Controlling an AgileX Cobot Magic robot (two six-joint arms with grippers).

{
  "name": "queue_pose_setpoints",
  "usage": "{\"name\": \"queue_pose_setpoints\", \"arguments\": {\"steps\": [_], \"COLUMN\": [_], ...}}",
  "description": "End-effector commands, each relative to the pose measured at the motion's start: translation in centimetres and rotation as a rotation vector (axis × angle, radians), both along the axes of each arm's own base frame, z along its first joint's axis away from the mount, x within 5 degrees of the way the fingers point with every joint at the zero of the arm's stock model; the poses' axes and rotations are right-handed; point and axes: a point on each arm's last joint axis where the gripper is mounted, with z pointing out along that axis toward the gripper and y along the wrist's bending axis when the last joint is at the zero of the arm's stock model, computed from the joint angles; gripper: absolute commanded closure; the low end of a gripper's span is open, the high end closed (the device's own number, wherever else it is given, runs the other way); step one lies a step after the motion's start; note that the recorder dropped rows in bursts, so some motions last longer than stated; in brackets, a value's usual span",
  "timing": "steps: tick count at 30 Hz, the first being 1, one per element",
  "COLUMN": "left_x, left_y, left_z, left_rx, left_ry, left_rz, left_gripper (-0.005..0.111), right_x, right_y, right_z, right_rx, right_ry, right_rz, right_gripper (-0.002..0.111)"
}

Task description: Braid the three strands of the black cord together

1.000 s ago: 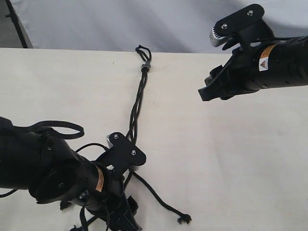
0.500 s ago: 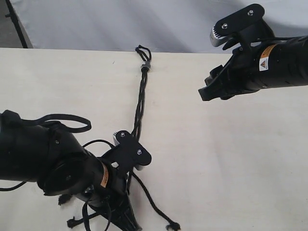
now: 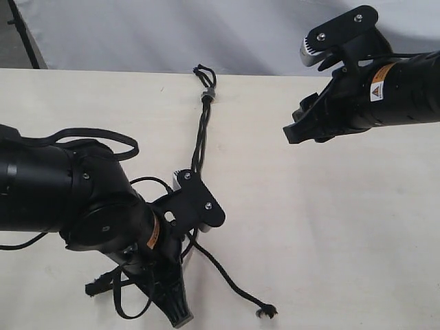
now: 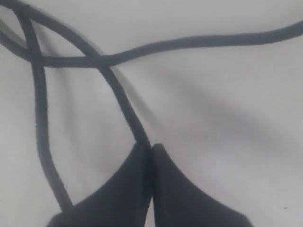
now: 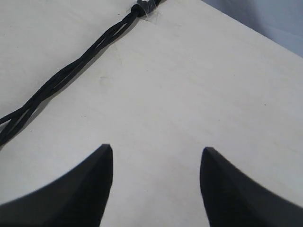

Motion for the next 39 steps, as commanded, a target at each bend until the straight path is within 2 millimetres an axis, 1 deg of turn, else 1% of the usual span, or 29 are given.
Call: {"name": "queue_pose_setpoints", "arguments": {"steps": [1, 6, 13, 18, 28, 39], "left_x": [0.2, 0.7, 1.5, 1.8, 2.0, 2.2], "left_y": [0.2, 0.5, 0.2, 0.1, -0.2, 0.0], "left_z": [0.4, 0.0, -1.8, -2.5, -2.4, -2.3], "left_rx": [0.041, 0.113, 0.172, 0.197, 0.180, 0.226], "left_ry": [-0.040, -0.090, -0.129, -0.145, -0.179, -0.204], "left_rz": [-0.047, -0.130, -0.232, -0.281, -0.313, -0.362], "left_gripper": [0.106, 0.106, 0.106, 0.106, 0.106, 0.106], "right_x": [-0.1, -0.1, -0.1, -0.1, -0.1, -0.1], "right_y": [-0.1, -0.1, -0.1, -0.1, -0.1, -0.1], "right_z": [0.3, 0.3, 0.3, 0.3, 0.3, 0.3], "right_rx": [0.014, 0.017, 0.017, 0.022, 0.022, 0.022], "right_ry": [-0.012, -0.011, -0.011, -0.010, -0.010, -0.010], "right_rz": [-0.009, -0.010, -0.010, -0.015, -0.015, -0.015], "right_gripper": [0.055, 0.055, 0.055, 0.055, 0.055, 0.055]}}
